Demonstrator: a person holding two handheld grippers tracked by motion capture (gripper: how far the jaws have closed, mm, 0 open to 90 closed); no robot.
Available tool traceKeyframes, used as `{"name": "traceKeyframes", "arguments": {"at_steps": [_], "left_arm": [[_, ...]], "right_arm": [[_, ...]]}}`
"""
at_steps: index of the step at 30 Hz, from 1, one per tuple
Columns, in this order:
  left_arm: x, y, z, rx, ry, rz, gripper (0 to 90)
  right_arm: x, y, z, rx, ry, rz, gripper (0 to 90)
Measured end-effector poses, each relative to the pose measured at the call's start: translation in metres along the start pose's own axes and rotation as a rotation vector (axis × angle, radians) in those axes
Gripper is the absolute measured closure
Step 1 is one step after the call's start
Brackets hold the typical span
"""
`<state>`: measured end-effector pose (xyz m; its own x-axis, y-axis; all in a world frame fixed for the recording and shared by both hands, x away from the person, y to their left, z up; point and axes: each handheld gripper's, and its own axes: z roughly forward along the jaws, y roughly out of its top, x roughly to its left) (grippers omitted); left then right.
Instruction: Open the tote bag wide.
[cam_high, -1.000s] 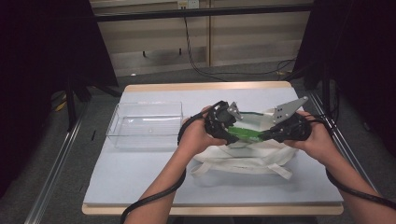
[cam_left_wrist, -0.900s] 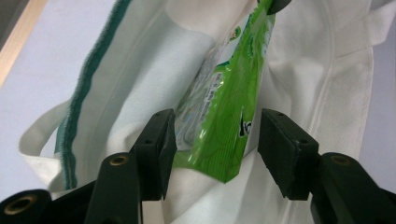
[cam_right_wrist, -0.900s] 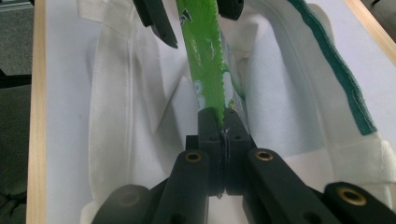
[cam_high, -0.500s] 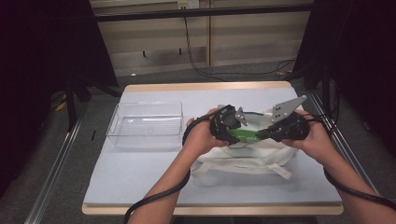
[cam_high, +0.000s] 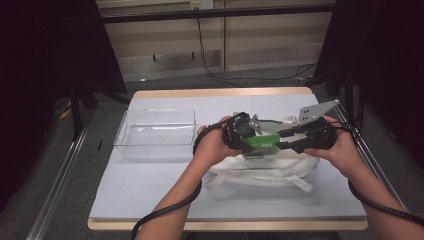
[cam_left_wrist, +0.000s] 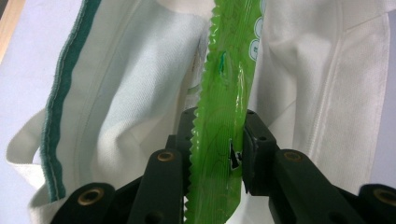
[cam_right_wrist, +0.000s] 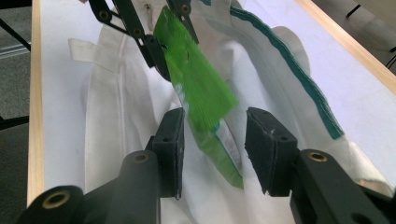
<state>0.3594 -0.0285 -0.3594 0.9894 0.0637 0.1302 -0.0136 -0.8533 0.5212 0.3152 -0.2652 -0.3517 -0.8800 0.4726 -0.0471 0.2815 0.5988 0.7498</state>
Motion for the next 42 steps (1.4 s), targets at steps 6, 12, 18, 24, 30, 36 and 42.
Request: {"name": "traceKeyframes", "arguments": {"at_steps": [6,12,18,24,30,36,42], "left_arm": [[0.005,-0.004,-0.007,-0.011,-0.015,-0.017,73.2],[0.007,-0.003,-0.02,-0.016,-0.017,-0.013,73.8],[0.009,-0.001,-0.029,-0.016,-0.016,-0.021,74.2],[0.008,0.004,-0.041,-0.015,-0.009,-0.018,75.4],[0.011,0.005,-0.052,-0.007,-0.026,-0.047,76.5],[0.015,0.006,-0.059,0.001,-0.044,-0.101,78.1],[0.02,0.005,-0.065,-0.008,-0.066,-0.152,78.6]], "right_arm": [[-0.001,-0.006,-0.002,-0.011,-0.011,0.064,42.0],[-0.002,-0.011,-0.002,-0.008,-0.017,0.102,32.6],[-0.003,-0.016,-0.001,-0.002,-0.021,0.118,28.8],[-0.004,-0.02,0.001,0.011,-0.024,0.128,24.9],[-0.003,-0.022,0.001,0.022,-0.027,0.142,20.7],[-0.004,-0.024,0.003,0.033,-0.024,0.151,18.3],[-0.003,-0.024,0.003,0.03,-0.025,0.155,15.9]]}}
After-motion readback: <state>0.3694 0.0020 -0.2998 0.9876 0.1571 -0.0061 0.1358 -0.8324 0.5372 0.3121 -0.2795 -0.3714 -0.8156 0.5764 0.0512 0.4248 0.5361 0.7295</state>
